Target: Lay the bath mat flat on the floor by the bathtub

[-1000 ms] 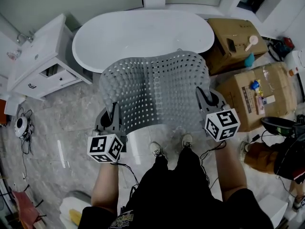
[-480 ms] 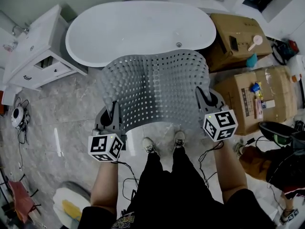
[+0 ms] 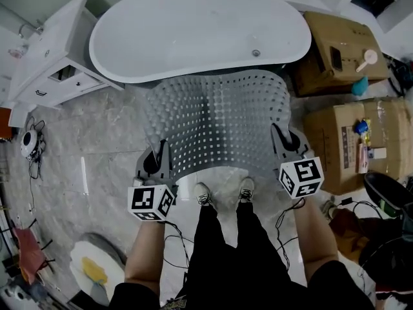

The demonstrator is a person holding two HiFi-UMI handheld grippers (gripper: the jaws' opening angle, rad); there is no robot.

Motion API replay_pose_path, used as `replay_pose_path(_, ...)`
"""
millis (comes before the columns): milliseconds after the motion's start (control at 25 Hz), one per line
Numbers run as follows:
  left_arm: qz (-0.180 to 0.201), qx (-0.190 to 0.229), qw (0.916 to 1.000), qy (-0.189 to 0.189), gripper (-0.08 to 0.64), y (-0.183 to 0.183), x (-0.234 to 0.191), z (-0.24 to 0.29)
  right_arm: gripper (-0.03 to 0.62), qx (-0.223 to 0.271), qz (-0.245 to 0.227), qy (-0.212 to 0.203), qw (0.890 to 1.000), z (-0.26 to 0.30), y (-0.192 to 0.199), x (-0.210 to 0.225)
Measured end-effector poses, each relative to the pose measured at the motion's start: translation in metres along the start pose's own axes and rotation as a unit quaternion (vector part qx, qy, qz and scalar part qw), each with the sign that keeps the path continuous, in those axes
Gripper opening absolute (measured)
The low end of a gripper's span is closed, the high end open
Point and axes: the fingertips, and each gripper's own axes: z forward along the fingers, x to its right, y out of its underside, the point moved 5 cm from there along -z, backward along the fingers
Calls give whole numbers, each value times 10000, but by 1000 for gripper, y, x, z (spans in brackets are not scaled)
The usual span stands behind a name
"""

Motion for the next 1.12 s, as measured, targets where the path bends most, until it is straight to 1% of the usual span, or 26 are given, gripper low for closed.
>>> replay_pose_path(320, 89, -282, 9995, -92, 32, 57, -7, 41, 31, -236, -35, -29, 9997, 39, 52, 13)
replay_pose_path(760, 288, -445, 9985, -145, 32, 126, -24, 89, 31, -390, -91, 36, 9992, 88, 121, 28)
replay_pose_path(920, 446, -476, 9978, -135, 32, 153, -27, 111, 31, -420, -85, 24, 9991, 110, 151, 36)
replay_pose_path(1120, 511, -519, 9973, -134, 32, 199, -35, 137, 31, -447, -94, 67, 9989, 141, 194, 40)
